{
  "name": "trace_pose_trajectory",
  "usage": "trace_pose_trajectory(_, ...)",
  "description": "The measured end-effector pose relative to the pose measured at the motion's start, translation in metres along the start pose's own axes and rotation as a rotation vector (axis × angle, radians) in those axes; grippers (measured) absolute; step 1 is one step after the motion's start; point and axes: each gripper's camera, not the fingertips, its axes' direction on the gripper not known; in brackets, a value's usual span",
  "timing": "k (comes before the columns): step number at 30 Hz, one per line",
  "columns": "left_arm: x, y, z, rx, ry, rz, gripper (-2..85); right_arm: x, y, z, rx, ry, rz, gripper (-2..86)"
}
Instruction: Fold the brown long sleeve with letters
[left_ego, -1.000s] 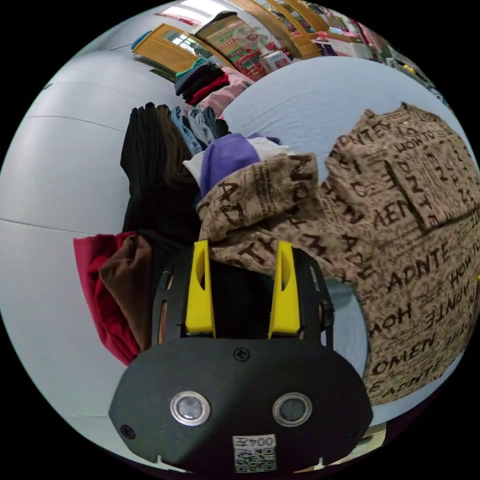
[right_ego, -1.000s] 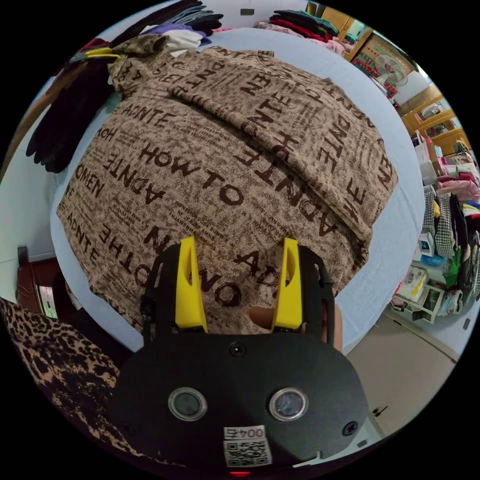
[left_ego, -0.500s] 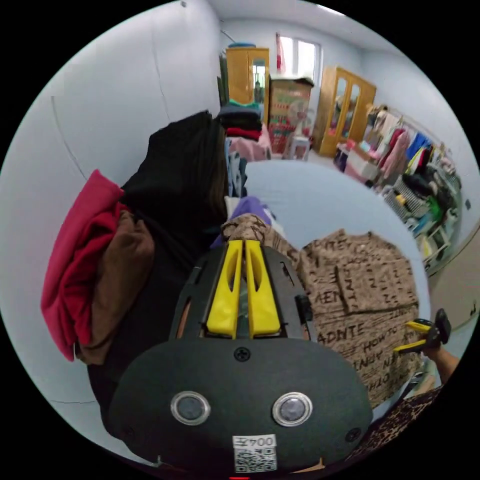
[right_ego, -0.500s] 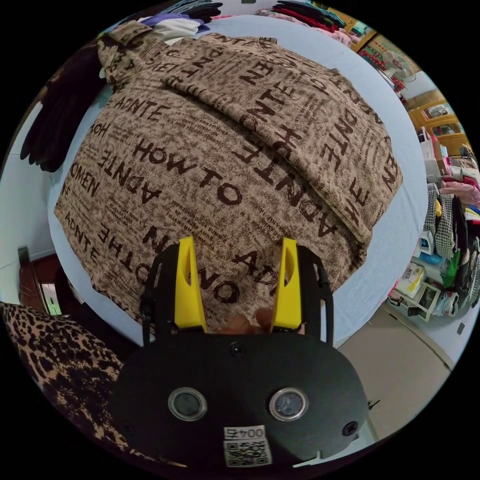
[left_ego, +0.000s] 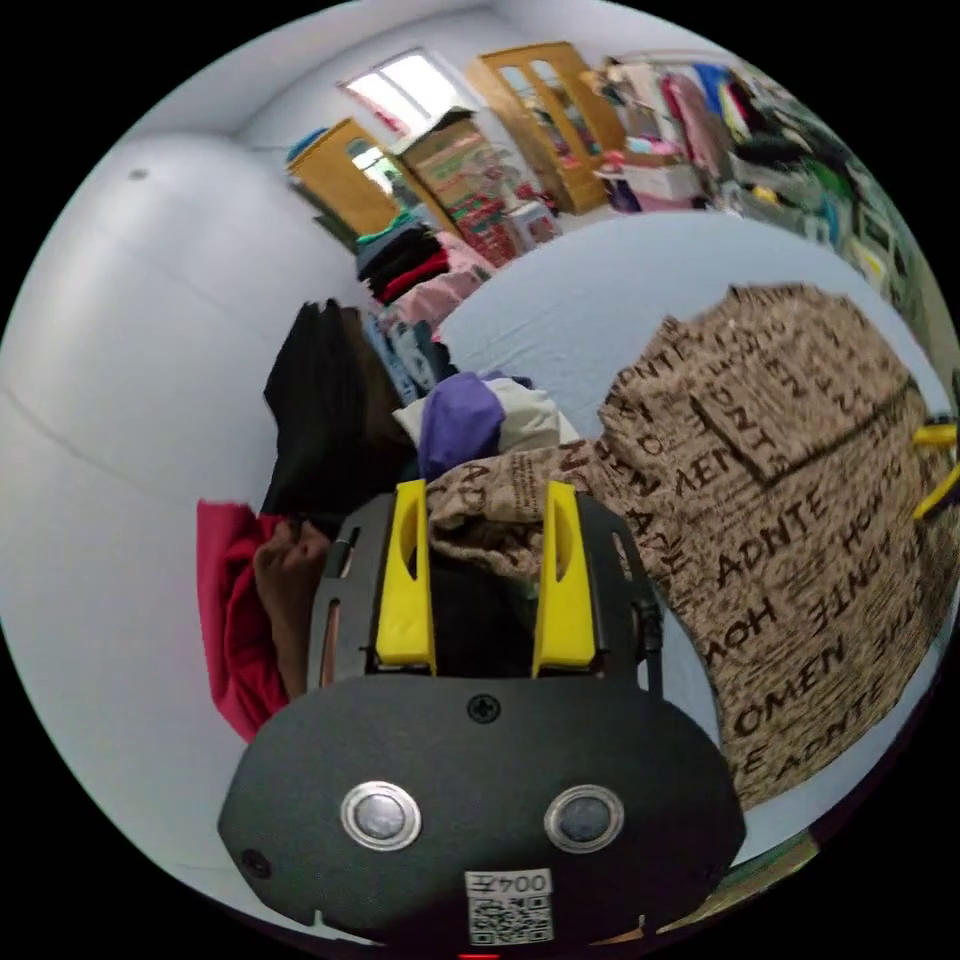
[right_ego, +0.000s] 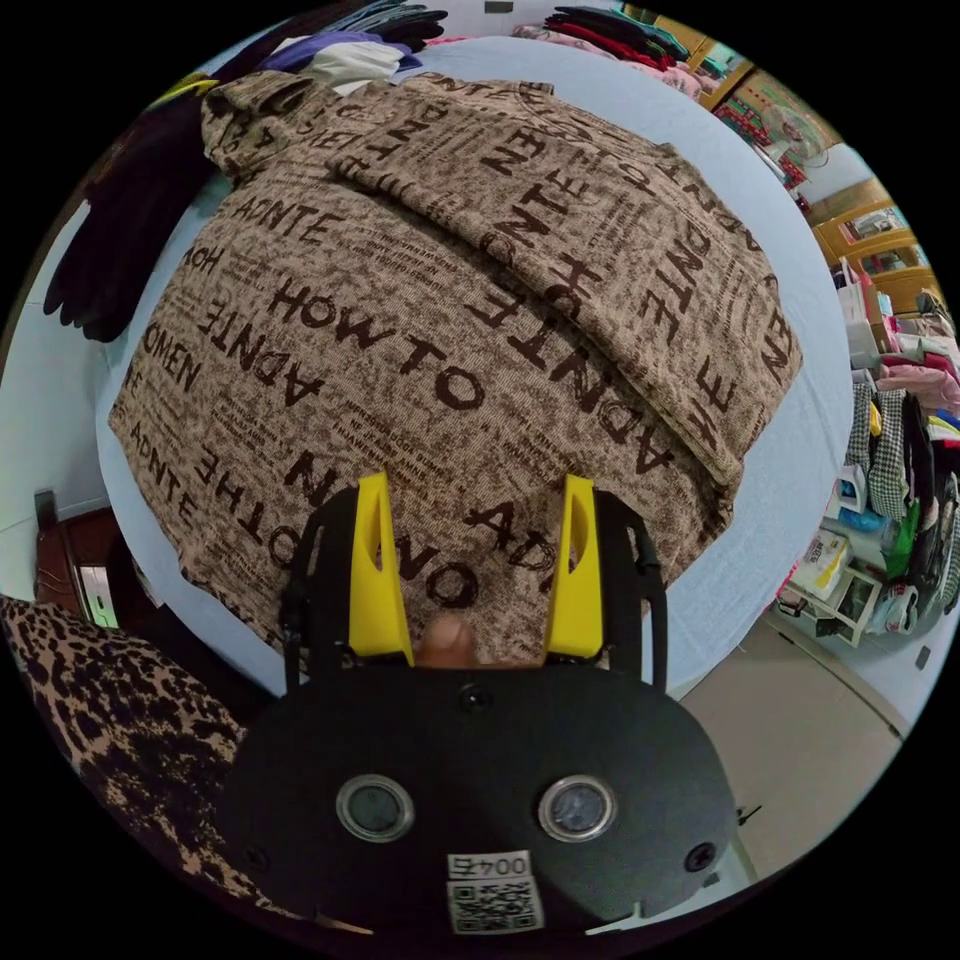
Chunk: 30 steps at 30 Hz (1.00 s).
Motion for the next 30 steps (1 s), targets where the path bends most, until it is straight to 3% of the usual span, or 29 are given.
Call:
trace_pose_trajectory(4, 0.057, -0.032, 0.044, -0.150, -0.006, 0.297, 21.3, 0.000, -0.010, -0.003, -0.043, -0.010, 0.015, 23.0)
trace_pose_trajectory(6, 0.071, -0.039, 0.064, -0.208, 0.000, 0.365, 20.7, 0.000, -0.015, -0.004, -0.065, -0.010, 0.012, 23.0)
trace_pose_trajectory(8, 0.076, -0.048, 0.080, -0.247, -0.012, 0.403, 14.1, 0.001, -0.020, -0.004, -0.083, -0.009, 0.009, 23.0)
trace_pose_trajectory(11, 0.061, -0.058, 0.079, -0.241, -0.035, 0.372, 5.0, 0.001, -0.021, -0.005, -0.088, -0.007, 0.010, 23.0)
trace_pose_trajectory(16, -0.017, -0.085, 0.026, -0.138, 0.038, 0.087, 3.0, 0.003, -0.020, -0.003, -0.079, -0.001, 0.013, 23.0)
trace_pose_trajectory(18, -0.053, -0.094, -0.003, -0.082, 0.133, -0.038, 2.8, 0.004, -0.018, -0.002, -0.073, -0.001, 0.012, 23.1)
trace_pose_trajectory(25, -0.125, -0.118, -0.086, 0.270, 0.849, -0.432, 3.4, 0.006, -0.005, 0.006, -0.028, -0.007, 0.011, 23.4)
trace_pose_trajectory(27, -0.108, -0.130, -0.092, 0.317, 0.955, -0.439, 4.0, 0.007, -0.001, 0.008, -0.015, -0.007, 0.011, 23.4)
trace_pose_trajectory(30, -0.051, -0.159, -0.099, 0.328, 1.042, -0.288, 7.6, 0.009, 0.008, 0.013, 0.015, -0.008, 0.014, 23.4)
